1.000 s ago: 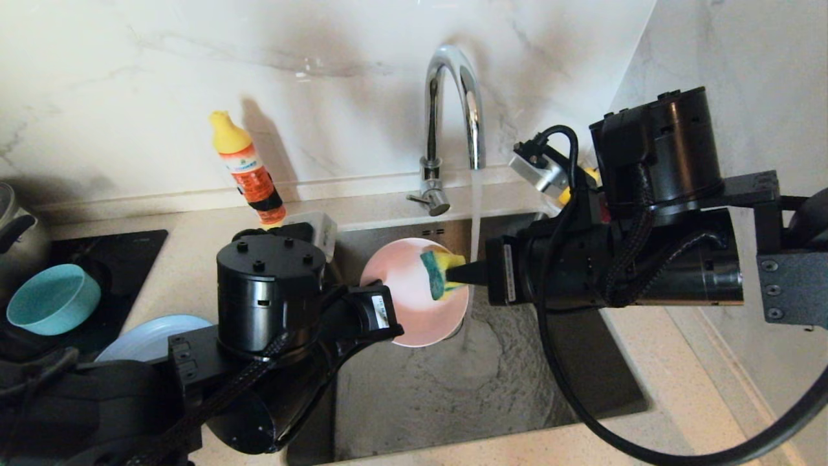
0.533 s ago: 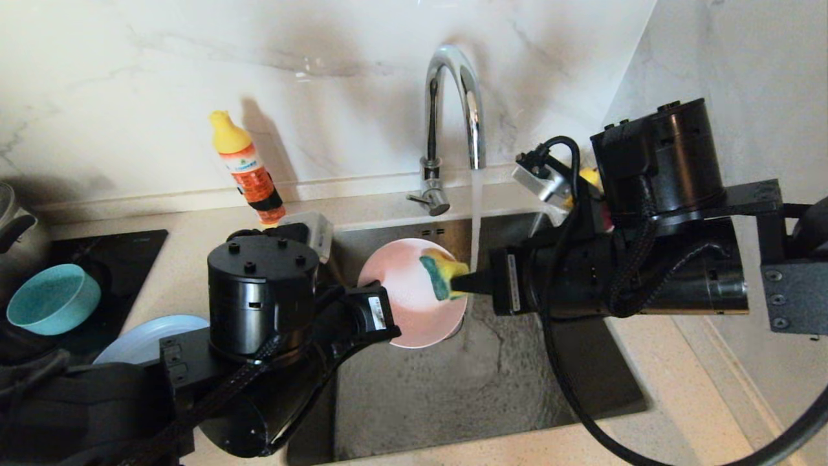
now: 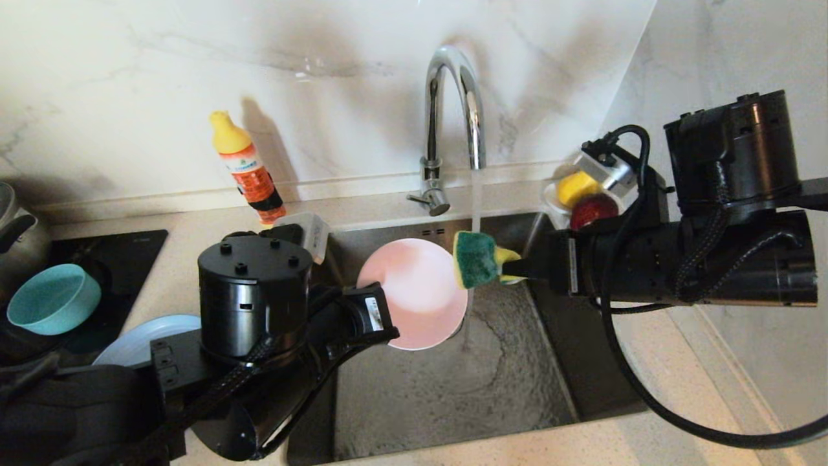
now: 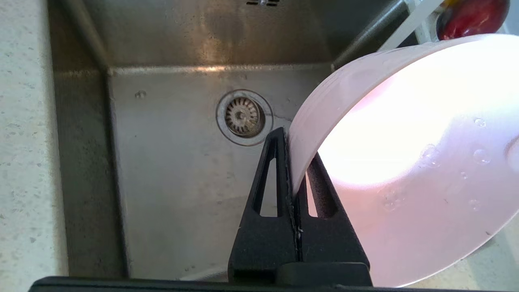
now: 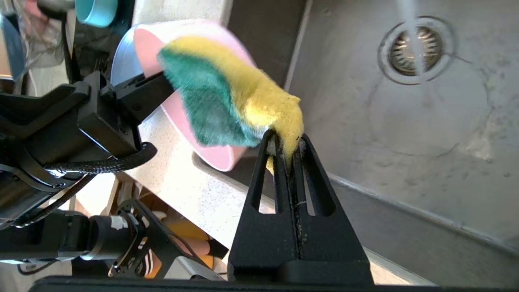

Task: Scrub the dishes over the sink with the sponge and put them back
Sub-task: Wipe the bowl, then rinse the bowl

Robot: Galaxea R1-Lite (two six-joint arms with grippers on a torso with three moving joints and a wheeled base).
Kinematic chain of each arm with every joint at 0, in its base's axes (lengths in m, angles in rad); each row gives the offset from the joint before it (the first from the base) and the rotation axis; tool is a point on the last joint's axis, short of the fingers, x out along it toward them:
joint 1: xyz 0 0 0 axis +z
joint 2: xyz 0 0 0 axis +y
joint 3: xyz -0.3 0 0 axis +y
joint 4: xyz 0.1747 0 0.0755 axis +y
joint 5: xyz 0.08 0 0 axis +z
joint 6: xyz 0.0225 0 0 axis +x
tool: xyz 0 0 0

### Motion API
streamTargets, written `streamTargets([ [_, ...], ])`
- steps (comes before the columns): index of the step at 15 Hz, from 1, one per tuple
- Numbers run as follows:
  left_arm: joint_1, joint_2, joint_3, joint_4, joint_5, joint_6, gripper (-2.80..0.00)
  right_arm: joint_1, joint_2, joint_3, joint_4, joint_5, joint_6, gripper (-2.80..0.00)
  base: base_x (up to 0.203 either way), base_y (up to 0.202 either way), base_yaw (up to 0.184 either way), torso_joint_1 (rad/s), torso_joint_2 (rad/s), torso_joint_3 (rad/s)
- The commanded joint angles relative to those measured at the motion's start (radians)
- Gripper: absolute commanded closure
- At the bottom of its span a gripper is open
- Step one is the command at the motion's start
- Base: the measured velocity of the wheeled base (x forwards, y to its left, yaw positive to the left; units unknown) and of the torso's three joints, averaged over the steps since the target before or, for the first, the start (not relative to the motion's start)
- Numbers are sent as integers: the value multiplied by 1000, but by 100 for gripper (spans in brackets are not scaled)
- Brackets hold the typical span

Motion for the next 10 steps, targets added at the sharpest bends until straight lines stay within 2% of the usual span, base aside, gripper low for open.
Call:
streamTargets([
  [1,7,5,-3,17,-37,-16,0,-28,-55,27,2,3,3,0,0,0,0,0,0,0],
  [2,15,7,-11,60,-66,-26,0,-40,-83,46,2,4,4,0,0,0,0,0,0,0],
  [4,37,15,-87,232,-145,-84,0,-70,-166,119,4,6,4,0,0,0,0,0,0,0],
  [7,86,59,-296,536,-293,-174,0,-107,-300,250,5,7,4,0,0,0,0,0,0,0],
  [8,98,96,-371,619,-321,-205,0,-120,-334,282,5,7,4,0,0,0,0,0,0,0],
  [10,115,200,-477,706,-344,-270,0,-130,-386,339,7,14,6,0,0,0,0,0,0,0],
])
